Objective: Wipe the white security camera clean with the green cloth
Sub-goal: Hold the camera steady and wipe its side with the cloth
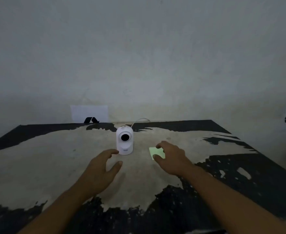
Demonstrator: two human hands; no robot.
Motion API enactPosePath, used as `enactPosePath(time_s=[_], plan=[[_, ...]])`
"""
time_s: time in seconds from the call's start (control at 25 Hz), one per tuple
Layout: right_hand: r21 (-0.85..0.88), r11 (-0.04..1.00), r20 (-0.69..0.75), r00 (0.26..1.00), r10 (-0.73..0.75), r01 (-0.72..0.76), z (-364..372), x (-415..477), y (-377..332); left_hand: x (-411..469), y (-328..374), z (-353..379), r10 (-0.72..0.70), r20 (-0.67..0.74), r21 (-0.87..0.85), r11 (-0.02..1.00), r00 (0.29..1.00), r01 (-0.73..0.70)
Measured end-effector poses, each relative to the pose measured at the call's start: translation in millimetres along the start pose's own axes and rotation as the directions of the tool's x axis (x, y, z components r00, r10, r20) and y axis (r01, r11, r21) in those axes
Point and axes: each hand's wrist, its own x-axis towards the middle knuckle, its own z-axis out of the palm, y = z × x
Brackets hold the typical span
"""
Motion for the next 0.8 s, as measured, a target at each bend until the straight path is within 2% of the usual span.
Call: enactPosePath(time_s=[0.12, 0.32, 0.44, 0.56, 0.72, 0.8], plan=[[-0.012, 0.996, -0.065, 0.994, 0.083, -0.084, 14, 18, 18, 20, -16, 13, -0.005, -0.039, 0.005, 1.000, 0.999, 0.005], [-0.064, 0.983, -0.048, 0.984, 0.170, -0.173, 33, 53, 38, 59, -32, 35, -0.097, -0.110, -0.080, 0.993, 0.989, 0.088], [-0.043, 0.982, -0.001, 0.983, 0.186, -0.186, 44, 63, 48, 75, -46, 48, -0.138, -0.135, -0.159, 0.980, 0.981, 0.116], [-0.093, 0.980, 0.005, 0.984, 0.176, -0.175, 54, 67, 56, 87, -55, 58, -0.163, -0.099, -0.217, 0.966, 0.982, 0.138], [-0.072, 0.984, -0.063, 0.985, 0.158, -0.163, 59, 71, 67, 97, -56, 65, -0.199, -0.115, -0.302, 0.940, 0.973, 0.156], [-0.020, 0.994, -0.127, 0.987, 0.102, -0.105, 62, 71, 66, 97, -56, 68, -0.195, -0.121, -0.321, 0.936, 0.973, 0.147]])
